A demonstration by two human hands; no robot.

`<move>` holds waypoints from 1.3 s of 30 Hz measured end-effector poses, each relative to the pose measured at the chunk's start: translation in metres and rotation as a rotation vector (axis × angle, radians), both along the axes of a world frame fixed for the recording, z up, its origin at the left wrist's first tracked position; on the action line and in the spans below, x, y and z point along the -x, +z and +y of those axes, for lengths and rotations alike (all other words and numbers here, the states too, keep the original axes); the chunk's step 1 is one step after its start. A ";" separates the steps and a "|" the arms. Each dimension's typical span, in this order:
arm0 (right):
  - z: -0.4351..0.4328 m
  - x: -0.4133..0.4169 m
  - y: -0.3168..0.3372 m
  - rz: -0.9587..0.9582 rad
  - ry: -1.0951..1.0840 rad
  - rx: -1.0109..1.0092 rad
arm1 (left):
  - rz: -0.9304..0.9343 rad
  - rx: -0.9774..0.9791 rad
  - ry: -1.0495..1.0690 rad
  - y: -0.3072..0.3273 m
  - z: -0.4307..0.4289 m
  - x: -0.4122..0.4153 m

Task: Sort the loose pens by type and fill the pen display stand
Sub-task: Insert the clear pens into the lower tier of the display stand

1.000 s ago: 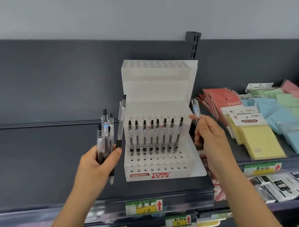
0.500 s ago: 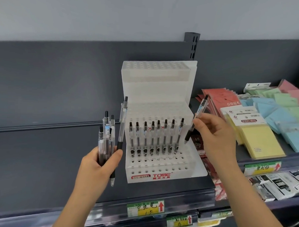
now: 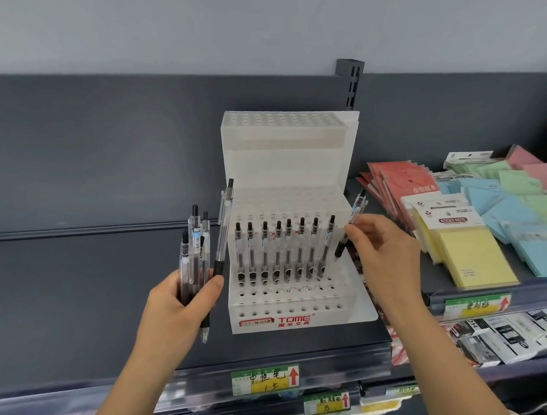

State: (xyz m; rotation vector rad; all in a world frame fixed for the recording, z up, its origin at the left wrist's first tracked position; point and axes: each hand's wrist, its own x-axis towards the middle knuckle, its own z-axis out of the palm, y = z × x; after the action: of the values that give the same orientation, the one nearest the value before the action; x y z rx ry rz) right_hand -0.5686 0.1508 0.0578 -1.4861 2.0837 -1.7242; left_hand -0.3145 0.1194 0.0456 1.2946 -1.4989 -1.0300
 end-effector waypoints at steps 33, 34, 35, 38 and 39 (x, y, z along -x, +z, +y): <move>0.013 -0.113 -0.008 -0.460 0.407 -0.033 | -0.102 0.071 -0.265 -0.010 0.013 -0.012; 0.013 -0.114 -0.010 -0.491 0.412 -0.028 | -0.103 0.068 -0.263 -0.011 0.013 -0.014; 0.012 -0.116 -0.011 -0.517 0.422 -0.033 | -0.099 0.065 -0.255 -0.012 0.012 -0.015; 0.011 -0.117 -0.012 -0.527 0.417 -0.042 | -0.074 0.063 -0.178 -0.014 0.009 -0.019; 0.011 -0.116 -0.011 -0.516 0.398 -0.025 | -0.063 0.066 -0.143 -0.015 0.008 -0.021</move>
State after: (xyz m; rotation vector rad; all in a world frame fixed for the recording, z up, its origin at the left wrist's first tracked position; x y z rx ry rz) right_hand -0.4531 0.1613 0.0471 -1.1774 1.4381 -1.6815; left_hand -0.2934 0.1270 0.0309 1.1971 -1.6794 -1.0293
